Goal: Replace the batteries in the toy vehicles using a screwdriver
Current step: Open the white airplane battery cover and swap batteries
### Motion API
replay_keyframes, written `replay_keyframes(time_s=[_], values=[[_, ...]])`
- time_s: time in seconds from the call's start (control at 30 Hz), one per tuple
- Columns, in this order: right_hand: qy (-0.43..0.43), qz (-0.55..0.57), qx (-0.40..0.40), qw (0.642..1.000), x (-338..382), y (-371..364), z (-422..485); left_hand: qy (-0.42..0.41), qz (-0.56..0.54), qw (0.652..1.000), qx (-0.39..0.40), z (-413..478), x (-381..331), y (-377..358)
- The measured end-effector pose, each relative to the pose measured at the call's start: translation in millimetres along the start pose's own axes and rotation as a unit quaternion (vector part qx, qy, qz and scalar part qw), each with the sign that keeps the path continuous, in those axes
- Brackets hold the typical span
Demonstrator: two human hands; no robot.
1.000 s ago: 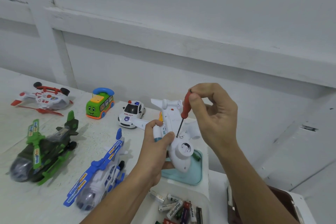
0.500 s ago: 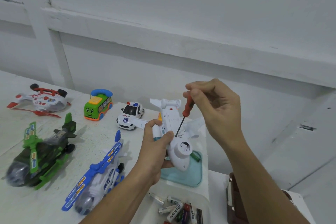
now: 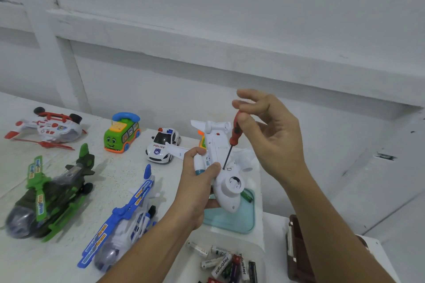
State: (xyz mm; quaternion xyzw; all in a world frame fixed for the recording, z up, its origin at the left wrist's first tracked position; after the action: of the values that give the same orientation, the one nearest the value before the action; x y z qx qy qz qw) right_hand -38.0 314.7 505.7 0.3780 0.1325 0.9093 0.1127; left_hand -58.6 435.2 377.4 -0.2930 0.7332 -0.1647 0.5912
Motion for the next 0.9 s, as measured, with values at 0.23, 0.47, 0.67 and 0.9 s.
replay_keyframes(time_s=[0.23, 0.47, 0.67, 0.9], values=[[0.004, -0.019, 0.001, 1.000, 4.2, 0.6, 1.3, -0.004, -0.003, 1.000, 0.001, 0.6, 0.2, -1.5], [-0.032, 0.005, 0.058, 0.998, -2.7, -0.9, -1.8, -0.004, -0.007, 1.000, 0.000, 3.2, 2.9, -1.0], [0.047, -0.117, -0.022, 0.992, -0.3, 3.7, 2.2, -0.003, -0.002, 1.000, -0.002, 5.4, 4.8, -1.5], [0.008, -0.011, 0.043, 0.999, -6.4, 3.7, -2.2, 0.000, -0.002, 1.000, -0.009, 9.6, 9.4, 1.0]])
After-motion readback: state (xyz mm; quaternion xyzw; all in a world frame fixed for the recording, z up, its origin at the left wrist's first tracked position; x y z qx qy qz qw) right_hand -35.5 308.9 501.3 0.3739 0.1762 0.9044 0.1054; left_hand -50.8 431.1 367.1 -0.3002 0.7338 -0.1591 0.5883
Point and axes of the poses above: each hand's wrist, its own z-axis towards the middle knuckle, its own y-axis out of the back of the hand, x = y × z, the point moved 5 cm from there along z, towards the middle knuckle, and after that the axes turned 15 degrees about -z, right-handed, at the moved point
